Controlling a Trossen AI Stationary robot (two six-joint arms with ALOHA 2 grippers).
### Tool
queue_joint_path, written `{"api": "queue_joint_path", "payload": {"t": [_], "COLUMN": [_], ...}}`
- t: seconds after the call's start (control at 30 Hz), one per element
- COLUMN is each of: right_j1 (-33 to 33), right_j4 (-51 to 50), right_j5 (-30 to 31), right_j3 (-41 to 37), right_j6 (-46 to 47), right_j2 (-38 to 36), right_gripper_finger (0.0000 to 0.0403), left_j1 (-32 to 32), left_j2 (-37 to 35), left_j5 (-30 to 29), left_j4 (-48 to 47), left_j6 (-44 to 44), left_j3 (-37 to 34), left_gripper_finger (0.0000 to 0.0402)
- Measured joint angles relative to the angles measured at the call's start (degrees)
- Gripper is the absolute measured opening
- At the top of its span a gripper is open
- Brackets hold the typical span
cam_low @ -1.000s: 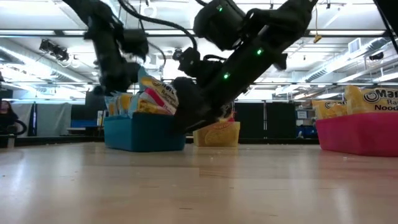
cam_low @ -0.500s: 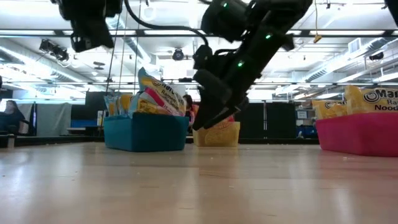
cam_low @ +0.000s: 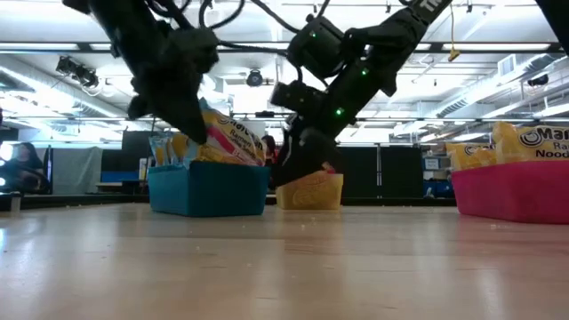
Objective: Sort Maruchan noodles
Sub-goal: Adjust the blue bin
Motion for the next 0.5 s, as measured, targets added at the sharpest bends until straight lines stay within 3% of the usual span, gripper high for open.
{"api": "queue_joint_path", "payload": {"t": [0.27, 0.5], "right_j1": [0.5, 2.1], "right_j4": [6.9, 6.9], "right_j5": [-12.2, -13.1], "right_j3": [-0.1, 0.0], "right_j6": [-0.1, 3.2], "right_j2": [0.1, 0.1], "right_gripper_finger": [0.0242, 0.0242], "left_j1": [4.9, 7.9], "left_j2": [4.2, 8.2], "left_j5": [0.8, 5.2], "left_j4": [1.0, 2.1], "left_j6": [2.8, 10.3], "left_j3": [0.0, 0.4], "left_gripper_finger": [0.0001, 0.0002]}}
